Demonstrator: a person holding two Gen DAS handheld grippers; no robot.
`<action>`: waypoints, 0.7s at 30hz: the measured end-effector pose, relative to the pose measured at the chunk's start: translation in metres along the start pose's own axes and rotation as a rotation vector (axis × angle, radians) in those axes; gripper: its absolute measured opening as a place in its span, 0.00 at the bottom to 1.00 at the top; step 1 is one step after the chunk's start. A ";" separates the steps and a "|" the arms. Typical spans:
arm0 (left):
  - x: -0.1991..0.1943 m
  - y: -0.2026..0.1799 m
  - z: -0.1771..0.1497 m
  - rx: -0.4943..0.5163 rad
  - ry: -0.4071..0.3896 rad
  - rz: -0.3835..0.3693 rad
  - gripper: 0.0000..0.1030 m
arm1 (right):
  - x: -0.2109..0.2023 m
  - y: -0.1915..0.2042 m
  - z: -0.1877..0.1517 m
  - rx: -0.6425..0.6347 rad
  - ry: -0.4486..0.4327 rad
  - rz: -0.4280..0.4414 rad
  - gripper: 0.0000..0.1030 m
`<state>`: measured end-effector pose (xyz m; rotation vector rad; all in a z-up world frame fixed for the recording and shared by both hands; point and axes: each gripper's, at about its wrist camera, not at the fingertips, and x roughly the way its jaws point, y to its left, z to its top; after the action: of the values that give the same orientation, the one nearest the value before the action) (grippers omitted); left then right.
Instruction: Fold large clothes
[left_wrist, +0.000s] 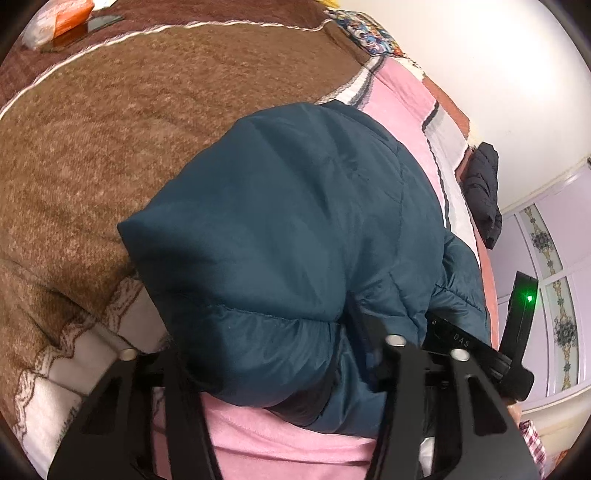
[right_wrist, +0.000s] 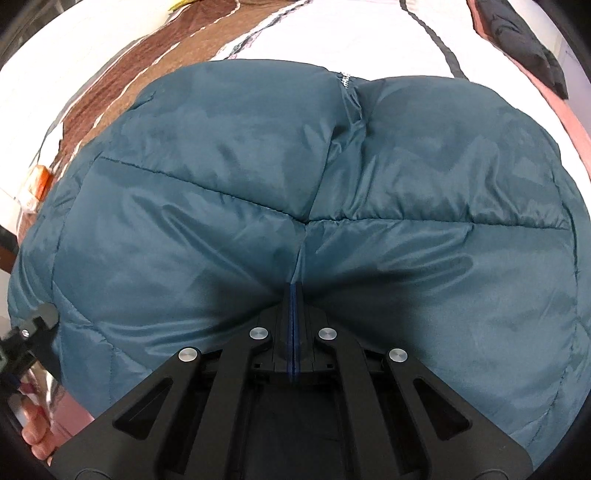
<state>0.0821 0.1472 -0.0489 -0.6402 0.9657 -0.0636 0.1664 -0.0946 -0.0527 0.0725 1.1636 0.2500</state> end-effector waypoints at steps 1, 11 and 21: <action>-0.002 -0.003 0.000 0.015 -0.007 -0.001 0.36 | 0.000 -0.001 0.000 0.008 0.001 0.007 0.00; -0.033 -0.037 -0.004 0.198 -0.105 -0.008 0.23 | -0.001 -0.001 -0.003 0.015 0.003 0.005 0.00; -0.071 -0.140 -0.031 0.573 -0.255 -0.040 0.21 | -0.002 -0.022 -0.004 0.098 0.005 0.113 0.00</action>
<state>0.0486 0.0415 0.0664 -0.1321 0.6425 -0.2770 0.1654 -0.1162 -0.0565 0.2243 1.1780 0.2932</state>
